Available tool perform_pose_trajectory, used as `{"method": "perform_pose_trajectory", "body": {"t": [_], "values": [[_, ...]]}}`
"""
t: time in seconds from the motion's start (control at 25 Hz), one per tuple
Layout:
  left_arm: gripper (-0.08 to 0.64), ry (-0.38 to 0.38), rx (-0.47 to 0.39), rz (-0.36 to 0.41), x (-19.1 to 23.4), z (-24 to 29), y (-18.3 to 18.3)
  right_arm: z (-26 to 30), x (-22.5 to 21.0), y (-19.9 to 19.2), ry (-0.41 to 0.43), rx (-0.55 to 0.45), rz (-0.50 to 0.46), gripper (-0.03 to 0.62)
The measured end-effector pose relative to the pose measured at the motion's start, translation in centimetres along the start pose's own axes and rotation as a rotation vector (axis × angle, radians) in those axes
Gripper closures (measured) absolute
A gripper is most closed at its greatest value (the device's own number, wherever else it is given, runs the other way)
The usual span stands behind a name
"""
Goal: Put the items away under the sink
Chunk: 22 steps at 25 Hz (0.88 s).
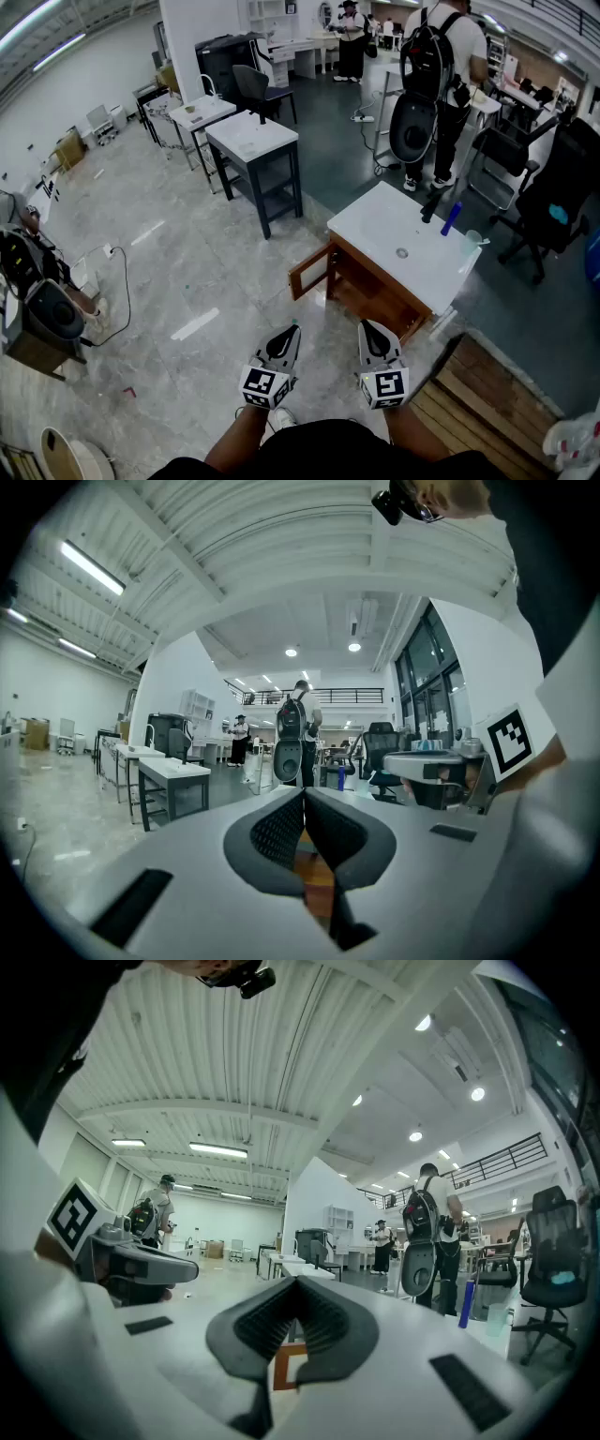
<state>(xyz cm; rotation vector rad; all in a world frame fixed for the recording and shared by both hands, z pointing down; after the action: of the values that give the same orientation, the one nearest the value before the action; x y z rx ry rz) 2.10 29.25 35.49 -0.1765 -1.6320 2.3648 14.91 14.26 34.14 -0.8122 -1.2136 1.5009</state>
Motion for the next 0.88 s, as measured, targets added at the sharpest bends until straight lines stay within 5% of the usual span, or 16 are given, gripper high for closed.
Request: {"method": "perform_pose_trajectory", "body": {"t": [0.44, 0.88], "values": [[0.538, -0.007, -0.011, 0.012, 3.5, -1.6, -0.1, 2.6, 3.9, 0.8, -0.003, 0.033, -0.039, 0.574], [0.538, -0.115, -0.002, 0.037, 6.8, -2.7, -1.9, 5.2, 8.6, 0.1, -0.006, 0.085, 0.006, 0.574]]}}
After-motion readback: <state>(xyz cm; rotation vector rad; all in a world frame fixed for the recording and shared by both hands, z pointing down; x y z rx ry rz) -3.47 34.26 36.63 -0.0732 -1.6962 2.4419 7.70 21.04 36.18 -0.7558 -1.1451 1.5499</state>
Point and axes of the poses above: the fingertips, and each gripper's own axes: z forward along the fingers, x to its left, y out of its top, the point moved 5 cm from there along -z, backward along the fingers, and after that the axes turned 15 degrees about x, right-handed, at the moved point
